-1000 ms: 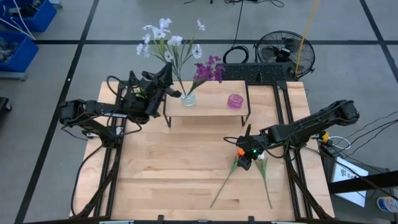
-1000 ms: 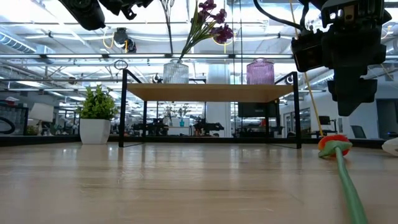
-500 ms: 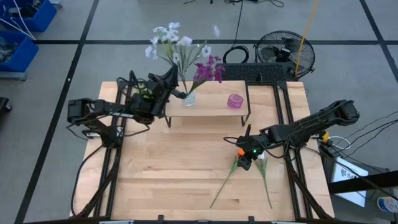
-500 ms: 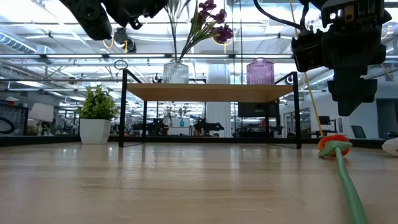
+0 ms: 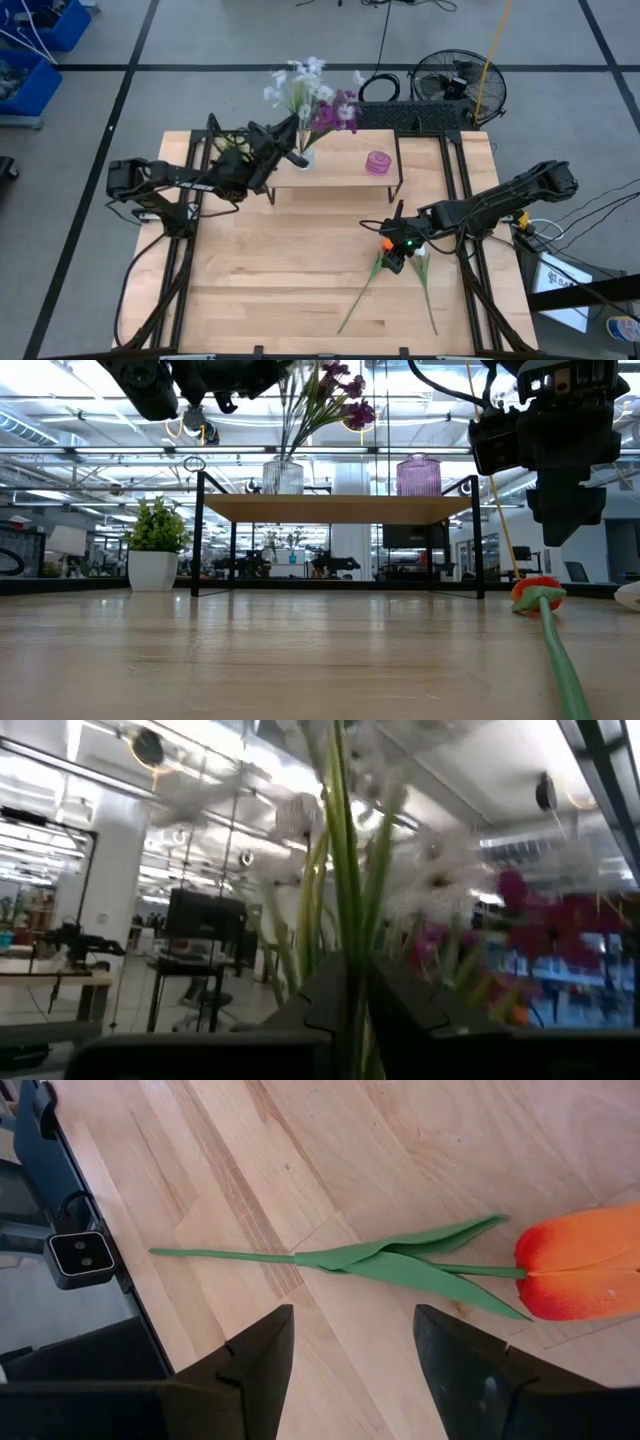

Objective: Pick and place flowers into a vace then onto a shelf
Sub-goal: Put the white flowers into the transparent vase, then put the white flower into the violet vase

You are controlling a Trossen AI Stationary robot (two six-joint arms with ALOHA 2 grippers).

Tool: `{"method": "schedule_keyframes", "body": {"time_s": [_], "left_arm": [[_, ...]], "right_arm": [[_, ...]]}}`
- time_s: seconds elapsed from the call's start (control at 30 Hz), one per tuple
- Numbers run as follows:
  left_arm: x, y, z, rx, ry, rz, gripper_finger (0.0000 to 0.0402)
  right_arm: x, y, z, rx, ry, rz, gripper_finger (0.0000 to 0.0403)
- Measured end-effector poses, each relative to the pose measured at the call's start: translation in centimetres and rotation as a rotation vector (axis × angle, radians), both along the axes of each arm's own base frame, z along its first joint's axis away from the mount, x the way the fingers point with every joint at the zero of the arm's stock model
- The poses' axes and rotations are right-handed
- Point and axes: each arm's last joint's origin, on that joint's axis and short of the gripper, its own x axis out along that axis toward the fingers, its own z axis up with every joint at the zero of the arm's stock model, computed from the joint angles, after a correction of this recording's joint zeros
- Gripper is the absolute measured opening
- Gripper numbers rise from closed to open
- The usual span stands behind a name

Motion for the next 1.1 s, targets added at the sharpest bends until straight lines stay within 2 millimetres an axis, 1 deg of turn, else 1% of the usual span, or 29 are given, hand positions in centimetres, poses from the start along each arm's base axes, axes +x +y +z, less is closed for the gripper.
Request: {"method": "schedule_keyframes", "body": {"time_s": [0.13,0.37,0.5,0.8,0.93,1.1], "left_arm": [[0.2,-0.2,-0.2,-0.006,0.027,-0.006,0.0059],[0.0,0.0,-0.3,-0.079,-0.002,0.068,0.0061],[-0.2,-0.3,0.1,-0.076,-0.019,0.056,0.0062],[-0.4,-2.4,0.7,-0.022,0.050,0.066,0.0062],[-0.8,-3.5,1.4,-0.009,0.065,0.090,0.0063],[-1.8,-6.0,2.8,0.033,0.034,-0.020,0.0063]], "right_arm": [[0.0,0.0,0.0,0.000,0.000,0.000,0.0199],[0.0,0.0,0.0,0.000,0.000,0.000,0.0199],[0.0,0.0,0.0,0.000,0.000,0.000,0.0199],[0.0,0.0,0.0,0.000,0.000,0.000,0.0199],[0.0,0.0,0.0,0.000,0.000,0.000,0.0199],[0.0,0.0,0.0,-0.001,-0.001,0.000,0.0199]]}}
